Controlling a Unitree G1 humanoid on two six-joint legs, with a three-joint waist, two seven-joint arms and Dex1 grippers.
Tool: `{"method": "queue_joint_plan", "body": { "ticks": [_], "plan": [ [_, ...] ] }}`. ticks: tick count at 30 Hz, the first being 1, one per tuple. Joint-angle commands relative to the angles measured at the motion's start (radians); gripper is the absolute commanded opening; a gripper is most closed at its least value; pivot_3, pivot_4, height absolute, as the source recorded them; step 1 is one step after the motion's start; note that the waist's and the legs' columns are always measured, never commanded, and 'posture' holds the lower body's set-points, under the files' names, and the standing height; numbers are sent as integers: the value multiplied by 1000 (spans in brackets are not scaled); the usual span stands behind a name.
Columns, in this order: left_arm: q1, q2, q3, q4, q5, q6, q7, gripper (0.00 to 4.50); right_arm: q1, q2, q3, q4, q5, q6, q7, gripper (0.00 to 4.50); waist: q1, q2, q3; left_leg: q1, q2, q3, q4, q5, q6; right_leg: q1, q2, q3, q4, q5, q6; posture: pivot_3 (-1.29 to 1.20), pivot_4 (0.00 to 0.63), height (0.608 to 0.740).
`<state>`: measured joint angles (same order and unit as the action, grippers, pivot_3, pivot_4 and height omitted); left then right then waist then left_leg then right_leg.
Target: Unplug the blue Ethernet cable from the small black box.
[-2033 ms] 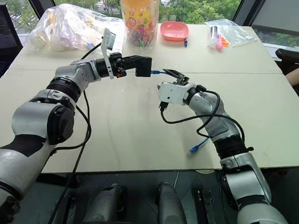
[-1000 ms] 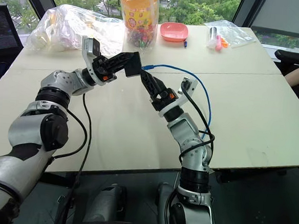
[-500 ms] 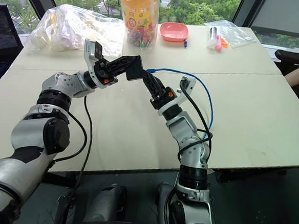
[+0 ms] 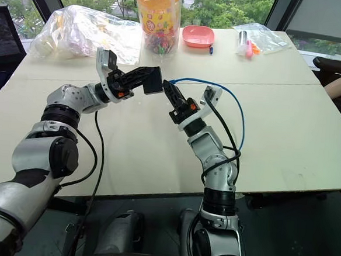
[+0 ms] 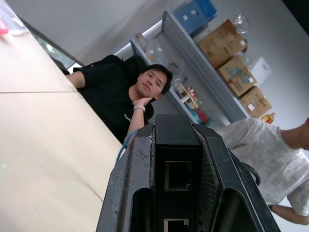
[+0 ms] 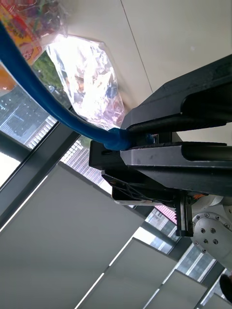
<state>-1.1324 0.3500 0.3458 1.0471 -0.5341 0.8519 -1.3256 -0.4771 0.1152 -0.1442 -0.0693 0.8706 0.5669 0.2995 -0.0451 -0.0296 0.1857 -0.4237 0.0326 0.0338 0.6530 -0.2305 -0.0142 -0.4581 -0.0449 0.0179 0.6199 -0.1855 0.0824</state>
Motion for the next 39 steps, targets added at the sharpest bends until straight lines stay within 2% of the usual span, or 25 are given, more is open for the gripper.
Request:
{"method": "queue_joint_plan", "body": {
  "ticks": [1, 5, 10, 14, 18, 22, 25, 27, 29, 31, 32, 36, 39],
  "plan": [
    [-12, 144, 30, -29, -15, 10, -26, 519, -50, -111, -171, 46, 4, -89, -46, 35, -1, 0, 0, 0, 0, 0, 0, 0, 0, 0, 0, 0, 0, 0, 0, 0, 150, 740],
    [-15, 203, 63, -2, -36, 3, 4, 519, -90, -198, -219, 118, 12, -113, -35, 35, 6, 0, 0, -1, -1, 0, -1, 0, 0, 0, -1, -1, -1, 0, 0, 0, 150, 740],
    [-3, 184, 71, -39, -38, -21, 32, 519, -117, -219, -194, 141, -7, -94, -1, 35, 8, 1, 0, 0, 0, 0, -3, 0, 0, 0, -1, -1, -1, 0, 0, 0, 150, 740],
    [58, 94, -41, -160, 97, -292, 177, 519, -157, -295, -145, 225, -117, -74, -26, 35, 4, 1, 0, 0, 0, 1, -1, 0, 0, 0, -1, 0, -1, 0, 0, 0, 150, 740],
    [97, -13, -91, -244, 171, -537, 325, 519, -253, -395, -112, 433, -256, -26, -105, 35, 10, 1, 0, 0, -1, 2, -1, 0, 0, 0, -2, 1, -1, 0, 0, 0, 150, 740],
    [139, -103, -149, -281, 246, -731, 439, 519, -351, -463, -88, 646, -369, -62, -92, 35, 13, 1, 0, 0, -1, 3, -1, 0, 0, 0, -1, 2, -2, 0, 0, 0, 150, 740],
    [161, -171, -186, -261, 292, -848, 517, 519, -403, -494, -62, 803, -450, -166, -30, 1205, 10, 1, 0, 0, -1, 4, -2, 0, 0, -1, -1, 3, -3, 0, 0, 0, 150, 740],
    [165, -193, -213, -233, 326, -910, 546, 519, -417, -501, -54, 863, -481, -207, -1, 2231, 7, 1, 0, 0, -1, 4, -2, 0, 0, 0, -1, 3, -3, 0, 0, 0, 150, 740],
    [156, -210, -234, -182, 364, -986, 590, 519, -409, -499, -46, 864, -504, -227, 22, 3230, 4, 1, 0, 0, -1, 4, -2, 0, 0, 0, -1, 3, -3, 1, 1, 0, 150, 740],
    [134, -228, -241, -117, 385, -1042, 635, 519, -361, -497, -20, 776, -513, -190, 66, 4222, 3, 1, 0, 0, -1, 4, -2, 0, 0, -1, -1, 3, -3, 1, 1, 0, 150, 740],
    [121, -236, -240, -80, 393, -1067, 668, 519, -311, -501, 4, 679, -509, -147, 93, 4439, 4, 1, 0, 0, -1, 4, -2, 0, 0, 0, -1, 3, -3, 1, 1, 0, 150, 740],
    [89, -257, -243, 29, 417, -1130, 729, 519, -115, -516, 82, 301, -493, -25, 152, 4439, 9, 1, 0, -1, -1, 3, -2, 0, 0, -1, -1, 2, -4, 1, 2, 0, 150, 740],
    [83, -273, -251, 91, 436, -1165, 753, 519, -8, -502, 82, 98, -472, 20, 138, 4439, 12, 1, 0, -2, -1, 3, -1, 0, 1, -1, -1, 2, -4, 1, 2, 0, 150, 740]
  ]
}}
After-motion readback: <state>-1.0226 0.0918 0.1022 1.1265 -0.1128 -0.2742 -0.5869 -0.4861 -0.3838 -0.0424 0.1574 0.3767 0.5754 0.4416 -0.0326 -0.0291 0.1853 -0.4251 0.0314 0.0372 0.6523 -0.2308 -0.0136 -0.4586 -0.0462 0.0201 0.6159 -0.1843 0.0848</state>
